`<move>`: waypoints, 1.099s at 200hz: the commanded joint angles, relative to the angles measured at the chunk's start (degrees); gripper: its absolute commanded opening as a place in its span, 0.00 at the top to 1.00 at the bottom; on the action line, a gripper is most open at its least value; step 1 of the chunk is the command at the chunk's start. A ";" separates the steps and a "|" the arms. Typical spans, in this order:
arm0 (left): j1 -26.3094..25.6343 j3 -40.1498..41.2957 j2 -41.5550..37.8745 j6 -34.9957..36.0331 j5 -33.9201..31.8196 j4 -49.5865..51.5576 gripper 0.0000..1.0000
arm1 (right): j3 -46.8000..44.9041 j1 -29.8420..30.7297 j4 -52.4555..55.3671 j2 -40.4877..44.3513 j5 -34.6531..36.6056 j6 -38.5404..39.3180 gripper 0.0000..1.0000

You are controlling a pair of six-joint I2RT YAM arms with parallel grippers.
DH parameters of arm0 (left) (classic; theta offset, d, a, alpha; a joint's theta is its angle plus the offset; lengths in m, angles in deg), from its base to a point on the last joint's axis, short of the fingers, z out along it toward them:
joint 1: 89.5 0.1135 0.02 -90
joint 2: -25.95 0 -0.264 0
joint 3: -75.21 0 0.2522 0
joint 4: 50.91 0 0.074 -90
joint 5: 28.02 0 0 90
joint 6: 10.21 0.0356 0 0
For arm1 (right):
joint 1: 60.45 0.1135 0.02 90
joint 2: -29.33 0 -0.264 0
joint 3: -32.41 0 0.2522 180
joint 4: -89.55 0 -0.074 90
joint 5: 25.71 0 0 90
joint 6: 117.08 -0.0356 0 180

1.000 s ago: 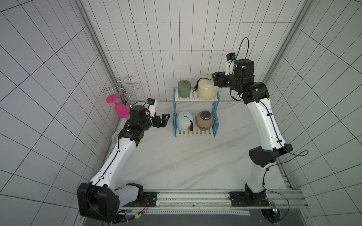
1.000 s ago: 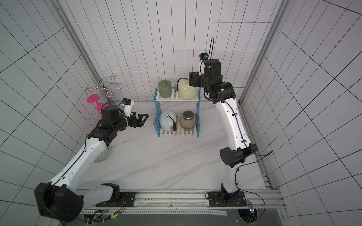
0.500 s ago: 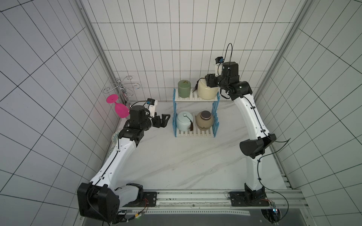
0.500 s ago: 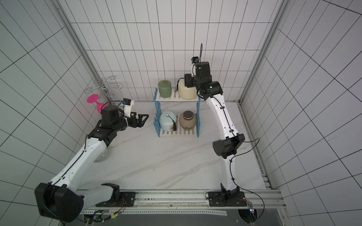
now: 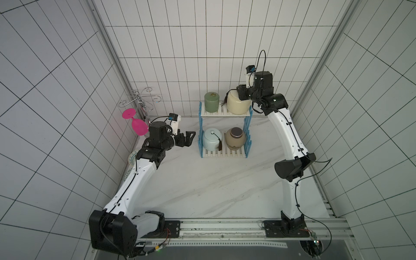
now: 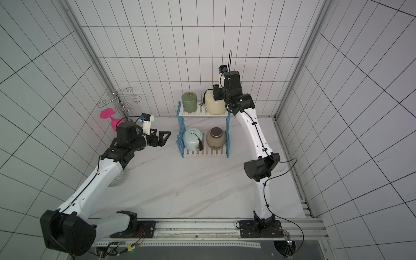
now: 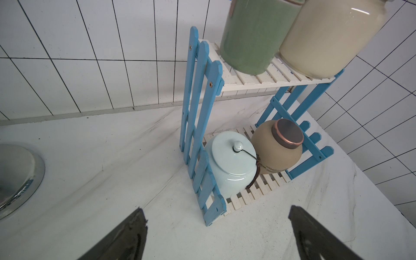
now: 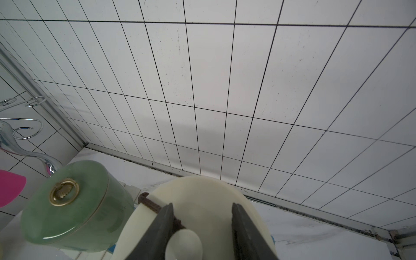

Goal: Remove the tea canisters from the shelf
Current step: Pick up the tea canister from the shelf.

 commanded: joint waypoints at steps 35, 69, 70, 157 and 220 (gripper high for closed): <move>0.34 0.86 -0.76 0.16 0.70 -1.12 0.01 | 1.90 0.01 0.76 -2.23 -1.19 0.66 0.74; 0.35 1.02 -0.76 0.24 0.77 -1.29 0.01 | 2.91 0.05 0.80 -2.02 -1.64 0.70 0.89; 0.35 1.03 -0.76 0.20 0.78 -1.29 0.01 | 2.98 0.05 0.78 -1.98 -1.64 0.70 0.89; 0.35 1.23 -0.76 0.31 0.99 -1.47 0.01 | 4.84 0.15 -2.45 1.08 -2.34 -1.82 1.00; 0.36 1.67 -0.72 0.31 1.70 -1.91 0.01 | 5.08 0.41 -2.96 4.70 -3.24 -4.05 1.00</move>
